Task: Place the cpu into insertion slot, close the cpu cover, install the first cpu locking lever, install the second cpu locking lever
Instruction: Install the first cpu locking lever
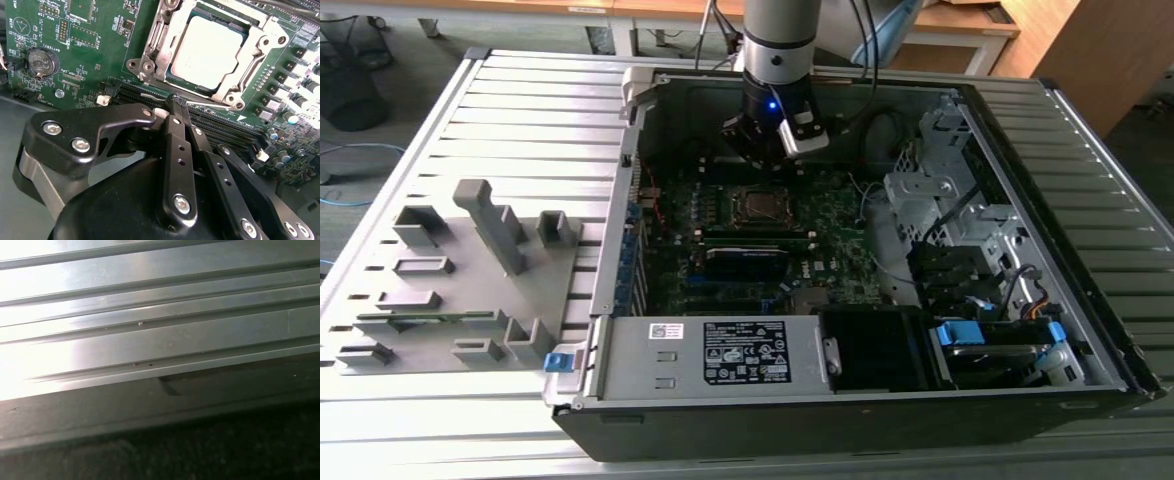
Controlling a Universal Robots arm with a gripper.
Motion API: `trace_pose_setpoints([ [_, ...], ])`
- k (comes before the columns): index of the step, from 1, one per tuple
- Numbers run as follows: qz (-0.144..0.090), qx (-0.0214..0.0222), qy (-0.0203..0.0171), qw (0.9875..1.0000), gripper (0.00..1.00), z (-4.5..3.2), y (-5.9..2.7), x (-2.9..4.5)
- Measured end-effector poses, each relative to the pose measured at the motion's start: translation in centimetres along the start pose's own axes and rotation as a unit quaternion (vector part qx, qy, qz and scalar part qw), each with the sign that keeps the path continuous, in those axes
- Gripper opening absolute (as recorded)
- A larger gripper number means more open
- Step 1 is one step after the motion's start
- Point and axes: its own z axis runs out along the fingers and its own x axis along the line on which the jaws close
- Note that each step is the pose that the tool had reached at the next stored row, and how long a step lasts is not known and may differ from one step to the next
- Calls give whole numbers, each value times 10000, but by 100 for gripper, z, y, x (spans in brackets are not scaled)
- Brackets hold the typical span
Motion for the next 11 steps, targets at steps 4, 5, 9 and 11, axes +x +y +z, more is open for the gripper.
trace_pose_setpoints([
  [4,0,-1,-1,10000,11,-21,2,-1],
  [5,0,-1,-1,10000,11,-25,2,-2],
  [9,0,-2,-1,10000,11,-26,3,-1],
  [11,2,-2,-1,10000,11,-26,3,0],
])
